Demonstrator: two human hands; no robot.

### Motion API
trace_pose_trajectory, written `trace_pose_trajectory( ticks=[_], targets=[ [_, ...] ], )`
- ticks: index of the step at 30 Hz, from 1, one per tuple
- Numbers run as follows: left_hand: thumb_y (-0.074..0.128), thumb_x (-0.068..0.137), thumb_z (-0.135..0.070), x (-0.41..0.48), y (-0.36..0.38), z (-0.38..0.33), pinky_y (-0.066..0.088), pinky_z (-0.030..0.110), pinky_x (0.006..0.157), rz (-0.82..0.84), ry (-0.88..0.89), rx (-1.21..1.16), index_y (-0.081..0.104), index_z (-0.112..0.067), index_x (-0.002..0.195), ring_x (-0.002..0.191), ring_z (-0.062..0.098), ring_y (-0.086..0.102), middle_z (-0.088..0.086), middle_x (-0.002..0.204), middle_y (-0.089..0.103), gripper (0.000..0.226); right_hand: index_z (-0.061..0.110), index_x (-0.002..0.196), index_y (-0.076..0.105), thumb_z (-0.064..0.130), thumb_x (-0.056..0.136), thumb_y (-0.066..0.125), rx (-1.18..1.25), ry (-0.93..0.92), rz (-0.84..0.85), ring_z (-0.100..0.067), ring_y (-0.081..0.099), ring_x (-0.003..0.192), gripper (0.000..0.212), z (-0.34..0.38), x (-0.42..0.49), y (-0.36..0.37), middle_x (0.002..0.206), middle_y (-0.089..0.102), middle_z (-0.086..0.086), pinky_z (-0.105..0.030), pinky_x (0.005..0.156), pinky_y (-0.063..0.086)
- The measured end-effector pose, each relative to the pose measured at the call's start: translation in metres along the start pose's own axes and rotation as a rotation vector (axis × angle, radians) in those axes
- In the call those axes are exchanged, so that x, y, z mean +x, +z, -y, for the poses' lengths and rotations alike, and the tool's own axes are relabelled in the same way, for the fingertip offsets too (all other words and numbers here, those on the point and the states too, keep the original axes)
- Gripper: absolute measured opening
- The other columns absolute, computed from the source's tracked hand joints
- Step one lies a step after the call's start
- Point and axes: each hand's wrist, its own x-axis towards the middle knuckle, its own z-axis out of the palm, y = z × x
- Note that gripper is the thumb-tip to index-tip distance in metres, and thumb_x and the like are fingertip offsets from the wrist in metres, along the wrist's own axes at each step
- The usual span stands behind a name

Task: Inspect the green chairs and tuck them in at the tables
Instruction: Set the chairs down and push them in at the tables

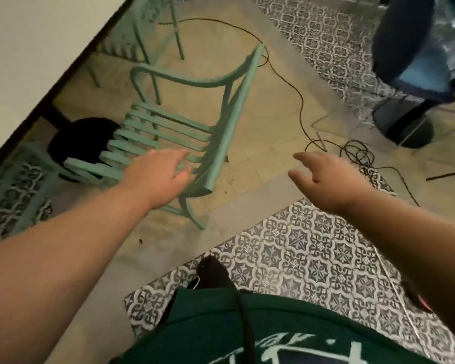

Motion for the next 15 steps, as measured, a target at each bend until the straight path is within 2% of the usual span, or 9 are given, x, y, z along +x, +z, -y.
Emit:
trace_pose_trajectory(
  ticks=[8,11,15],
  targets=[
    [0.045,0.102,-0.043,0.014,-0.013,0.056,0.045,0.049,0.107,-0.042,-0.284,-0.005,0.046,-0.023,0.152,0.135,0.034,0.049,0.011,0.149,0.054,0.054,0.016,0.157,0.039,0.056,0.104,0.039,-0.037,-0.320,-0.032,-0.029,0.043,0.144,0.067,0.051,0.126,-0.016,0.159,0.046,-0.009,-0.048,0.115,0.037],
    [0.044,0.102,-0.043,0.024,-0.025,0.059,0.047,0.049,0.103,-0.042,-0.343,-0.015,0.046,-0.025,0.151,0.134,0.032,0.049,0.009,0.147,0.056,0.053,0.014,0.154,0.044,0.061,0.101,0.033,-0.064,-0.405,-0.027,-0.030,0.048,0.139,0.072,0.063,0.163,-0.028,0.153,0.052,-0.010,-0.049,0.114,0.042],
    [0.044,0.101,-0.046,0.044,-0.047,0.055,0.046,0.049,0.104,-0.086,-0.429,-0.016,0.047,-0.026,0.151,0.137,0.031,0.047,0.006,0.151,0.053,0.053,0.014,0.151,0.048,0.061,0.100,0.033,-0.112,-0.474,0.002,-0.031,0.048,0.140,0.071,0.069,0.215,-0.043,0.150,0.055,-0.011,-0.050,0.116,0.040]
  ],
)
